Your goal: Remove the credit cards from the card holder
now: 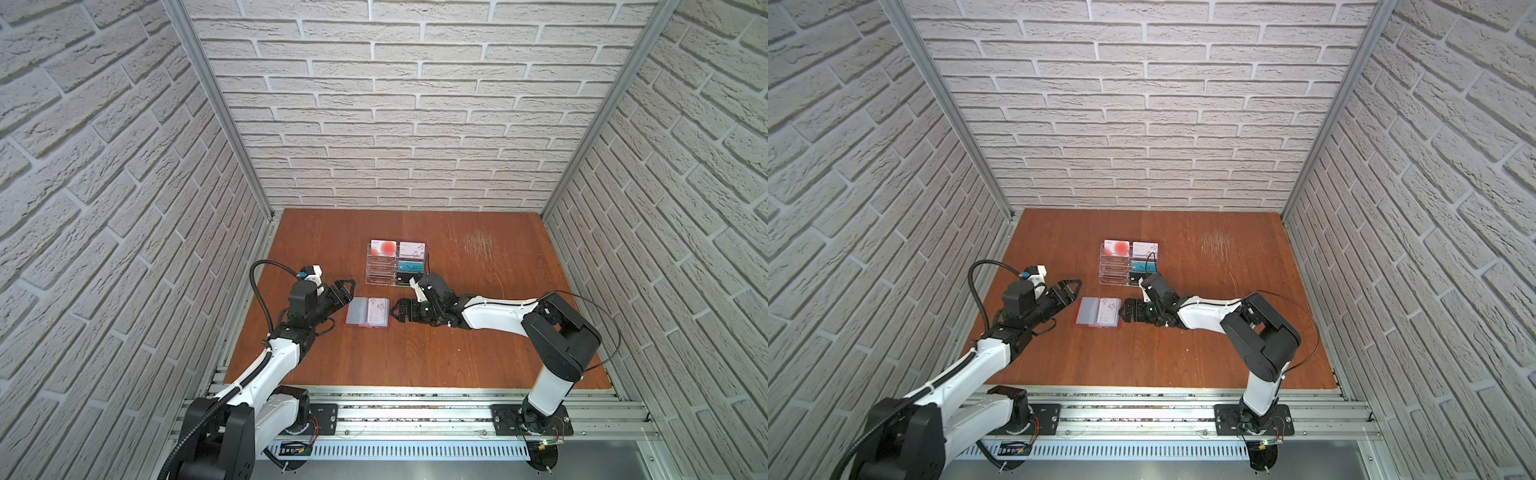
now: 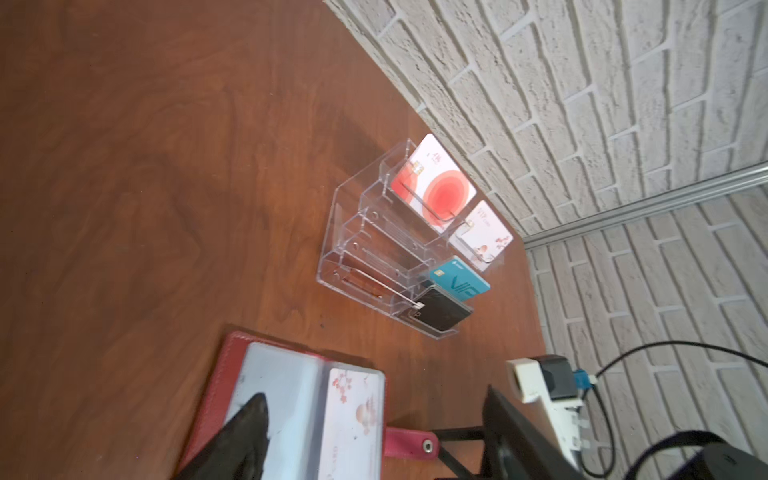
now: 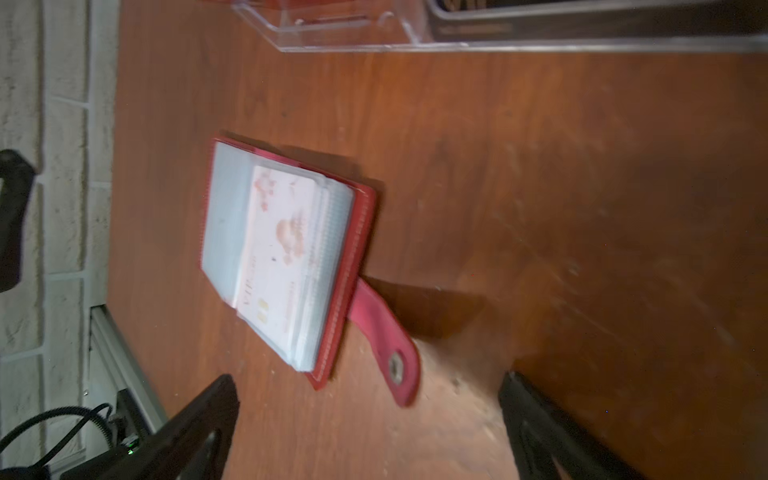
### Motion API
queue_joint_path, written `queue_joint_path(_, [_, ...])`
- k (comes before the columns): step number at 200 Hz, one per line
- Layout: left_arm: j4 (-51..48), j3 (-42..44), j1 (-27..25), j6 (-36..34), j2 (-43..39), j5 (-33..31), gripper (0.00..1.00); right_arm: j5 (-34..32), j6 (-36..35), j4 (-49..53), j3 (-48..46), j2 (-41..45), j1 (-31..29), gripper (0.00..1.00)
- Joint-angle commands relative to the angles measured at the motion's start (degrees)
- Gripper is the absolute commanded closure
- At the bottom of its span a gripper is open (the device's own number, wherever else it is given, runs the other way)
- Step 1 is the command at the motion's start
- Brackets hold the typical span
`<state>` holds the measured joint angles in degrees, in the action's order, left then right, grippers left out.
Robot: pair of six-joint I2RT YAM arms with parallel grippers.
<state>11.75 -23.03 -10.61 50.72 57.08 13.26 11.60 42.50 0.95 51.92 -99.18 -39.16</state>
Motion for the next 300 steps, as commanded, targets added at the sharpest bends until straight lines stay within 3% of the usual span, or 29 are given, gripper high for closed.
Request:
queue_joint_path(1, [-7.49, -0.71, 0.97, -4.66, -3.31, -8.81, 0.02, -8.34, -4.32, 14.75, -0.44, 6.57, 0.46, 0.00])
queue_joint_path(23, [-6.93, -0.68, 1.47, -5.16, -4.08, -8.89, 0.02, -12.73, -6.58, 22.03, 0.33, 12.83, 1.66, 0.00])
queue_joint_path(51, [-4.80, 0.34, 1.07, -4.48, -2.17, -7.62, 0.02, -12.86, -8.45, 23.79, 0.45, 15.98, 3.21, 0.00])
queue_joint_path(111, [7.35, -0.65, -8.03, 2.11, 9.88, 1.86, 0.02, -4.92, -5.32, 13.50, 5.14, 3.91, 1.34, 0.00])
queue_joint_path(140, [12.56, -0.79, -9.95, 5.91, 15.73, 4.85, 0.02, -1.74, -2.60, 7.71, 6.39, -1.47, 0.25, 0.01])
queue_joint_path(183, [15.64, -1.79, -10.23, 7.03, 21.25, 7.82, 0.07, 0.23, 0.10, 2.56, 8.08, -6.55, -1.53, 0.13])
queue_joint_path(236, [18.84, -1.93, -10.30, 8.07, 25.59, 10.40, 0.23, 2.08, 2.19, -0.56, 8.22, -9.27, -1.95, 0.41])
queue_joint_path(300, [16.77, -0.81, -9.93, 5.82, 26.65, 10.38, 0.31, 3.29, 3.09, -2.15, 7.52, -9.98, -2.48, 0.55])
